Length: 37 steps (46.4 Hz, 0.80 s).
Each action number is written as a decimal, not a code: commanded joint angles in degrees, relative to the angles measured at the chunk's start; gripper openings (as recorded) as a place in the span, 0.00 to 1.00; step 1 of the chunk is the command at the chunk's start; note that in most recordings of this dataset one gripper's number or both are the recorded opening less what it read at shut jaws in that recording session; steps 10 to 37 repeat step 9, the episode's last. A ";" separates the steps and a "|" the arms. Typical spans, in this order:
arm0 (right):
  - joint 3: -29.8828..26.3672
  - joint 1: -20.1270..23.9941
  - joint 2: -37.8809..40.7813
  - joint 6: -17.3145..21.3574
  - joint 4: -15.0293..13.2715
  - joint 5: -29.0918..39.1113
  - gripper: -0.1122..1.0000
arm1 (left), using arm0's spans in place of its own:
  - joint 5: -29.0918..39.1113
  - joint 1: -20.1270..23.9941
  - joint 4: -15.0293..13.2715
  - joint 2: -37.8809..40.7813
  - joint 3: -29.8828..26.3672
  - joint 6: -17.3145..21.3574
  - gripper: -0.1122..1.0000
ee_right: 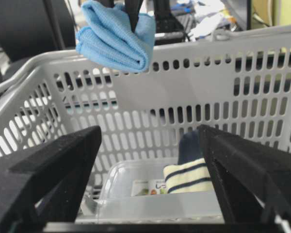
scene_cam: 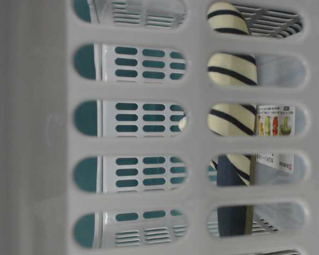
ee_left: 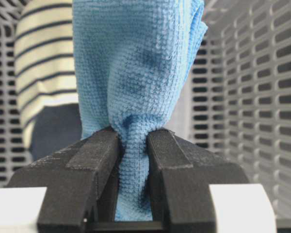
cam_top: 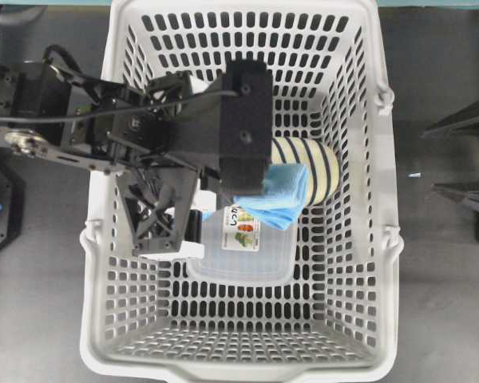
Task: Pick up the blue cloth from the shopping basket with the left arm.
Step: 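Lift the blue cloth upward out of the basket with the left gripper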
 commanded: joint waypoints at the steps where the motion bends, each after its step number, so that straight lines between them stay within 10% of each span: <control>1: -0.53 0.00 0.35 0.09 0.26 -0.62 0.80 | -0.26 -0.44 0.26 -1.67 -0.79 2.20 0.22; 37: -0.44 0.09 0.35 0.09 0.18 -0.53 0.80 | -0.26 -0.18 0.26 -1.67 -0.79 2.29 0.22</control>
